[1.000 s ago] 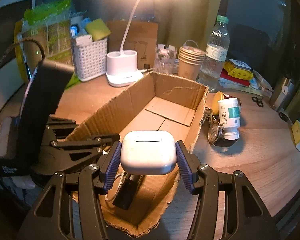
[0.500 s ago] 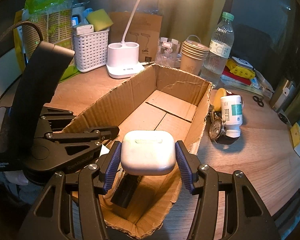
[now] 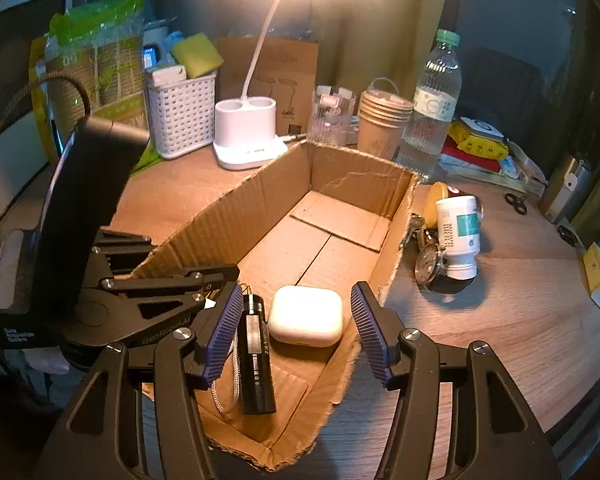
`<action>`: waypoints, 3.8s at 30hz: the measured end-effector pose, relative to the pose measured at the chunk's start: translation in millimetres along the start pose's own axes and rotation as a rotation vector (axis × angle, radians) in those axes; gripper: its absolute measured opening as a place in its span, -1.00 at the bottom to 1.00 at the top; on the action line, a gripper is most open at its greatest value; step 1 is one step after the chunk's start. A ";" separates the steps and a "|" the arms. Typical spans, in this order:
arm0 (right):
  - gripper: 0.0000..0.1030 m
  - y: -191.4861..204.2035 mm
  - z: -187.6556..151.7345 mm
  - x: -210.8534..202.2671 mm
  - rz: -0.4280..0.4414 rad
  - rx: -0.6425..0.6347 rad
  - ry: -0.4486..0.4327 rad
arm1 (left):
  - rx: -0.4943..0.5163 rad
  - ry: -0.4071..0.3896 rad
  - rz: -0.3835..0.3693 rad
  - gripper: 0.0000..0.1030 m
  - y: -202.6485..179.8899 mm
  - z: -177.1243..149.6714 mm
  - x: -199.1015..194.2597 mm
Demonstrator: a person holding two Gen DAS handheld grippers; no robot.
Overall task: Organize rigid objects
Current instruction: 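Lower the white earbuds case into the box and open the right gripper, then move the right gripper to the white pill bottle and grasp it, then lift the pill bottle and carry it over the box with the right gripper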
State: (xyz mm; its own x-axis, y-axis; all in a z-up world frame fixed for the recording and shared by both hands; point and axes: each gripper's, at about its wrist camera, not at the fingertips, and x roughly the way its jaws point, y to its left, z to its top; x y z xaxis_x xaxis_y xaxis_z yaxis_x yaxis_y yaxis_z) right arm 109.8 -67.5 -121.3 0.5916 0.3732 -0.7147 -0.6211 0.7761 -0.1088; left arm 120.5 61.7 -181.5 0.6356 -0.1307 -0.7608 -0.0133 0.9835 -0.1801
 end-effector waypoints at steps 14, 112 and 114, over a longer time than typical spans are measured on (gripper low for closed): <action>0.16 -45.9 4.7 -22.1 -0.056 0.138 -0.094 | 0.000 0.000 0.000 -0.78 0.4 -0.1 -0.3; -0.08 -76.0 42.4 -21.5 -0.053 0.107 -0.292 | -0.001 -0.001 -0.001 -0.78 0.8 -0.1 0.2; -0.08 -67.9 42.7 -19.9 -0.036 0.091 -0.288 | -0.001 -0.001 -0.001 -0.78 0.6 0.0 0.4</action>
State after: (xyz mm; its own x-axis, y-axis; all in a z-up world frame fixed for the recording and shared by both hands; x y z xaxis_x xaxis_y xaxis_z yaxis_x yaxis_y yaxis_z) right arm 162.0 -106.0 -70.1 0.7423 0.4631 -0.4843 -0.5557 0.8293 -0.0588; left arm 120.7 62.2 -181.9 0.6366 -0.1316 -0.7599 -0.0138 0.9832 -0.1819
